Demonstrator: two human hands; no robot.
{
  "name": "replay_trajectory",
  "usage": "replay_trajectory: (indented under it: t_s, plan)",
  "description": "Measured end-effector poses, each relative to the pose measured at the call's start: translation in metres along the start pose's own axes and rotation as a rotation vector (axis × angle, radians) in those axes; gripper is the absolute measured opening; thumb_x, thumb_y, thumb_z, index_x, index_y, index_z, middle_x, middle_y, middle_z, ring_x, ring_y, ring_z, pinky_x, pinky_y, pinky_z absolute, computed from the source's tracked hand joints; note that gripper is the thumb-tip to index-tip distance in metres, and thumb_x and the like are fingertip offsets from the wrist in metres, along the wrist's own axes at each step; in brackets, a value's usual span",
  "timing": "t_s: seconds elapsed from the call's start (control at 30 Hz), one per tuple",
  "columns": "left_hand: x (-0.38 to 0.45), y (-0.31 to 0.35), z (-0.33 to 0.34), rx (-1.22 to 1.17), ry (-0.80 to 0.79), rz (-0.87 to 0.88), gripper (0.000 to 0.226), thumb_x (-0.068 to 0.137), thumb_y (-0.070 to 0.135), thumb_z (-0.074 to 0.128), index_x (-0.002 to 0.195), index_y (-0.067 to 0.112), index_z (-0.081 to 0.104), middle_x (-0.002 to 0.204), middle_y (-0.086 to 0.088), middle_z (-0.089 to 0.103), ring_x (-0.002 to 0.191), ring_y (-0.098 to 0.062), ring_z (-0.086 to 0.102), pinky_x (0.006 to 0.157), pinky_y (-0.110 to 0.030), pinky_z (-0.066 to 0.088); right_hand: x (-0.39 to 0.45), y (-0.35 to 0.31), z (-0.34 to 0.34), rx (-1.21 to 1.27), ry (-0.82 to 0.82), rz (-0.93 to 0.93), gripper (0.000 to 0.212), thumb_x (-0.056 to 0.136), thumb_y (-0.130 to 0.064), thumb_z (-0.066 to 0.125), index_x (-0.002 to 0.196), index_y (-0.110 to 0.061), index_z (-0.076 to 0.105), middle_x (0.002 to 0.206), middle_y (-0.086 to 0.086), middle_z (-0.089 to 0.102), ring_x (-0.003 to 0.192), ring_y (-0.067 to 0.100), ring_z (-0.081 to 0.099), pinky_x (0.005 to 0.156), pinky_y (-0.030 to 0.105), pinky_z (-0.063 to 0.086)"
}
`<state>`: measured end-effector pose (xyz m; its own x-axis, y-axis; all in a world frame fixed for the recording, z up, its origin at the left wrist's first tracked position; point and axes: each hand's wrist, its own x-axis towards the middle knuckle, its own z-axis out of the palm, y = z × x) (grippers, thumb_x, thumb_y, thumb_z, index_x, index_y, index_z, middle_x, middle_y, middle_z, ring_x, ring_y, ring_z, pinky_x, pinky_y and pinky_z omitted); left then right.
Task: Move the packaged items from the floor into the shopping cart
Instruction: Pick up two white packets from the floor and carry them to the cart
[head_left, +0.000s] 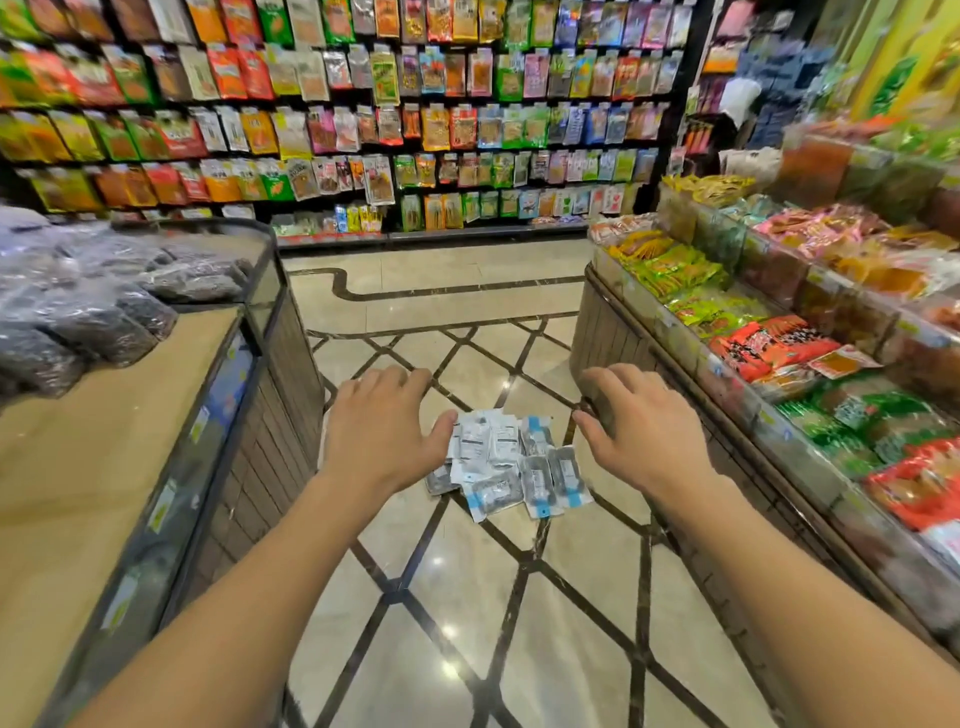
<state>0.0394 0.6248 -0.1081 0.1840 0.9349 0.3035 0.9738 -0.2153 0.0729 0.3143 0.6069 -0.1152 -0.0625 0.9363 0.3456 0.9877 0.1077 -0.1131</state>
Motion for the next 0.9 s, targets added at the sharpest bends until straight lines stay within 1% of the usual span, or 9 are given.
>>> replay_trajectory:
  t_s: [0.1, 0.23, 0.33, 0.5, 0.6, 0.67, 0.73, 0.8, 0.9]
  plan:
    - [0.043, -0.012, 0.017, 0.015, -0.019, 0.008, 0.074, 0.084, 0.064, 0.028, 0.127, 0.017, 0.065, 0.115, -0.008, 0.071, 0.110, -0.032, 0.064, 0.092, -0.044, 0.046, 0.041, 0.006, 0.019, 0.011, -0.002, -0.003, 0.052, 0.094, -0.046, 0.065, 0.139, -0.021, 0.060, 0.134, 0.007, 0.064, 0.112, 0.035, 0.063, 0.082, 0.044, 0.054]
    - [0.106, -0.025, 0.053, 0.042, -0.055, 0.016, 0.068, 0.087, 0.062, 0.036, 0.132, 0.018, 0.063, 0.120, -0.008, 0.070, 0.114, -0.032, 0.062, 0.095, -0.045, 0.045, 0.100, 0.017, 0.053, 0.004, -0.040, -0.015, 0.055, 0.096, -0.046, 0.063, 0.145, -0.021, 0.056, 0.136, 0.009, 0.064, 0.114, 0.035, 0.064, 0.083, 0.044, 0.054]
    - [0.152, -0.030, 0.084, 0.065, -0.064, 0.021, 0.067, 0.087, 0.062, 0.035, 0.129, 0.018, 0.065, 0.117, -0.007, 0.071, 0.111, -0.032, 0.063, 0.093, -0.045, 0.045, 0.142, 0.030, 0.085, 0.009, -0.073, -0.016, 0.057, 0.096, -0.048, 0.062, 0.146, -0.021, 0.055, 0.136, 0.008, 0.063, 0.112, 0.034, 0.064, 0.081, 0.043, 0.056]
    - [0.236, -0.028, 0.133, 0.040, -0.081, -0.004, 0.071, 0.085, 0.064, 0.031, 0.131, 0.020, 0.063, 0.121, -0.005, 0.069, 0.115, -0.030, 0.061, 0.097, -0.045, 0.043, 0.223, 0.058, 0.136, 0.014, -0.135, 0.000, 0.062, 0.100, -0.055, 0.054, 0.155, -0.026, 0.045, 0.145, 0.003, 0.057, 0.126, 0.027, 0.058, 0.092, 0.043, 0.054]
    - [0.288, -0.026, 0.160, 0.037, -0.096, -0.008, 0.066, 0.088, 0.062, 0.038, 0.135, 0.022, 0.061, 0.125, -0.005, 0.066, 0.119, -0.030, 0.059, 0.100, -0.045, 0.043, 0.272, 0.078, 0.162, 0.048, -0.170, 0.005, 0.061, 0.101, -0.054, 0.053, 0.154, -0.027, 0.044, 0.148, 0.002, 0.056, 0.128, 0.027, 0.057, 0.095, 0.045, 0.055]
    - [0.318, -0.027, 0.178, 0.031, -0.094, -0.009, 0.065, 0.088, 0.061, 0.039, 0.133, 0.021, 0.063, 0.123, -0.007, 0.067, 0.115, -0.031, 0.062, 0.097, -0.046, 0.046, 0.303, 0.090, 0.179, 0.051, -0.196, 0.007, 0.060, 0.101, -0.054, 0.053, 0.154, -0.028, 0.043, 0.150, 0.001, 0.054, 0.129, 0.025, 0.057, 0.097, 0.046, 0.054]
    - [0.345, -0.030, 0.197, 0.042, -0.094, -0.011, 0.063, 0.088, 0.060, 0.041, 0.131, 0.020, 0.064, 0.121, -0.007, 0.067, 0.113, -0.031, 0.063, 0.095, -0.046, 0.047, 0.331, 0.102, 0.198, 0.043, -0.214, -0.002, 0.060, 0.101, -0.054, 0.053, 0.154, -0.028, 0.043, 0.150, 0.001, 0.054, 0.129, 0.025, 0.057, 0.097, 0.046, 0.054]
    - [0.366, -0.034, 0.216, 0.064, -0.109, -0.005, 0.061, 0.090, 0.059, 0.045, 0.134, 0.020, 0.063, 0.126, -0.008, 0.066, 0.117, -0.030, 0.062, 0.098, -0.046, 0.046, 0.352, 0.112, 0.217, 0.035, -0.243, 0.000, 0.059, 0.100, -0.055, 0.052, 0.152, -0.029, 0.043, 0.148, 0.000, 0.055, 0.127, 0.025, 0.059, 0.094, 0.046, 0.056]
    - [0.393, -0.042, 0.245, 0.080, -0.145, 0.005, 0.058, 0.090, 0.057, 0.051, 0.133, 0.021, 0.063, 0.127, -0.007, 0.067, 0.118, -0.030, 0.062, 0.100, -0.046, 0.046, 0.377, 0.118, 0.250, 0.044, -0.279, -0.004, 0.057, 0.097, -0.054, 0.057, 0.147, -0.027, 0.050, 0.142, 0.002, 0.059, 0.122, 0.029, 0.062, 0.088, 0.047, 0.057]
